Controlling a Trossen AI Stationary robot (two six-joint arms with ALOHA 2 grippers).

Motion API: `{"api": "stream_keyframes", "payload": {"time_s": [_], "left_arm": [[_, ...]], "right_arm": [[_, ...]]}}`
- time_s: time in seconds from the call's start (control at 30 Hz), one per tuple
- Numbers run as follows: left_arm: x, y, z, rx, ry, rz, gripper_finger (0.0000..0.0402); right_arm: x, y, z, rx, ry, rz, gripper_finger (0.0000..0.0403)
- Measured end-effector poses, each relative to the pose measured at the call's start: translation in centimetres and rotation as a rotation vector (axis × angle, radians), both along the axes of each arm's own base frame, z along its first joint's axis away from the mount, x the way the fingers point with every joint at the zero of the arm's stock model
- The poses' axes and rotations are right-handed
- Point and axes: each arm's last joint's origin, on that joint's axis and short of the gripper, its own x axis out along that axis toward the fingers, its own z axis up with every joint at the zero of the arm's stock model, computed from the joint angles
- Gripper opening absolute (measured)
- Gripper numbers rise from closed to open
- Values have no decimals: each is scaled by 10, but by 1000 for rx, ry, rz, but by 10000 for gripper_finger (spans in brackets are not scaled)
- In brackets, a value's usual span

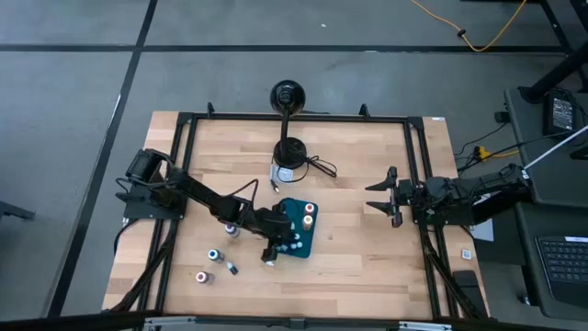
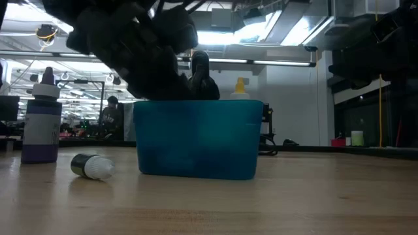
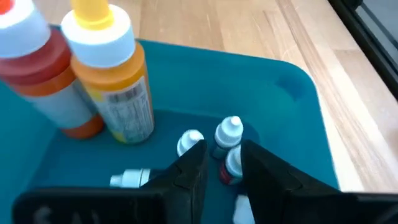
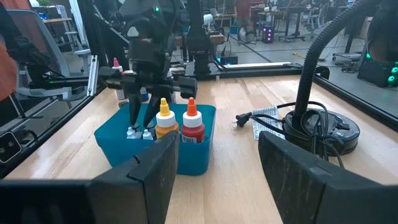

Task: Pick & Place food coloring
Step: Put the right green small food coloring bottle into the bin

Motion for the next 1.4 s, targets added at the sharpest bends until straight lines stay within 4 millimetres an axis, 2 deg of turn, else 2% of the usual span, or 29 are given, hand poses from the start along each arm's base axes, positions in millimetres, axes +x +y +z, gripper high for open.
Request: {"api": "stream_keyframes", "payload": {"time_s": [0.17,0.3,0.43,0.67,0.83,1.07,1.23,1.4], "left_arm": [[-12,-2,26,-18,15,66,95],[-26,-8,49,13,57,52,115],[-40,-19,68,73,139,-17,154],[-61,-43,90,200,360,-138,229],[-73,-60,96,224,514,-188,253],[-80,-80,89,184,666,-246,251],[-74,-93,80,291,697,-354,245],[-59,-104,75,395,713,-424,240]], "right_arm": [[0,0,0,0,0,0,223],[0,0,0,0,0,0,223],[0,0,0,0,1,0,223],[0,0,0,0,1,0,223],[0,0,0,0,1,0,223],[0,0,0,0,1,0,223],[0,0,0,0,1,1,223],[0,0,0,0,1,0,223]]}}
